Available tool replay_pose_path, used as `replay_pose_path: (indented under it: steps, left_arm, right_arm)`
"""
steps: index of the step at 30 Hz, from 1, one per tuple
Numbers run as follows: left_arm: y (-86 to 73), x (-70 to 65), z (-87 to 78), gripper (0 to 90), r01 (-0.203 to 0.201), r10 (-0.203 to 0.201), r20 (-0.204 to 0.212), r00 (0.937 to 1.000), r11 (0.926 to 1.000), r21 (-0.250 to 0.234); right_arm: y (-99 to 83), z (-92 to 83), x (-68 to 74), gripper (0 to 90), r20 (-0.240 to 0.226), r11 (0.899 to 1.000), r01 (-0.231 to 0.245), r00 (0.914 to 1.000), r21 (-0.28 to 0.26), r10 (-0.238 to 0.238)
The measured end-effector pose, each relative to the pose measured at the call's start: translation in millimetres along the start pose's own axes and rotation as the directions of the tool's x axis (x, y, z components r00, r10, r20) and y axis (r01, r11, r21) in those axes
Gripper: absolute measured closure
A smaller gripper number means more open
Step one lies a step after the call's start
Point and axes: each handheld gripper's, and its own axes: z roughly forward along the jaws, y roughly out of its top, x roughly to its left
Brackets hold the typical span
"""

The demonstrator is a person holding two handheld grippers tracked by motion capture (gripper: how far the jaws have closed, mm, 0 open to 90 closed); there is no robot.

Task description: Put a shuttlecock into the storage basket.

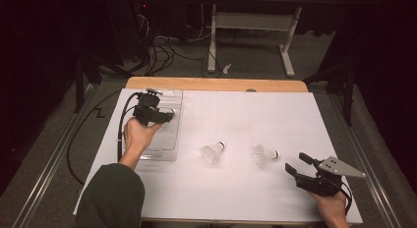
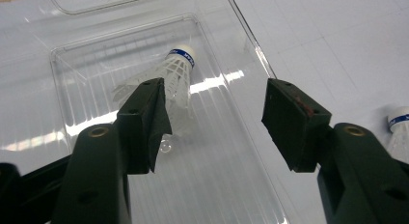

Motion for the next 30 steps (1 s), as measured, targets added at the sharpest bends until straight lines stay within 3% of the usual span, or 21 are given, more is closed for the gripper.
replay_pose_path:
  steps: [9,18,23,30]
  left_arm:
    - [-6.3,-3.5,-5.8,42.0,0.004,-0.004,0.01,0.9999,0.9996,-0.029]
    - [-12.2,-9.4,-11.9,39.1,-0.017,0.018,0.016,0.9997,0.9982,-0.057]
    - [-13.7,-13.8,-17.0,38.5,-0.039,0.04,0.02,0.999,0.9959,-0.082]
    - [-21.3,-14.8,-19.7,38.0,-0.033,0.037,0.034,0.9987,0.9923,-0.12]
  right_arm:
    - [0.0,0.0,0.0,32.0,0.0,1.0,0.0,1.0,0.0,0.0]
    - [0.0,-0.5,-0.1,32.0,0.001,1.0,-0.004,1.0,-0.002,0.004]
    - [-0.1,-0.3,0.0,32.0,-0.001,1.0,-0.003,1.0,-0.001,0.003]
    - [-0.1,-0.2,0.0,31.9,-0.002,1.0,-0.004,1.0,-0.001,0.004]
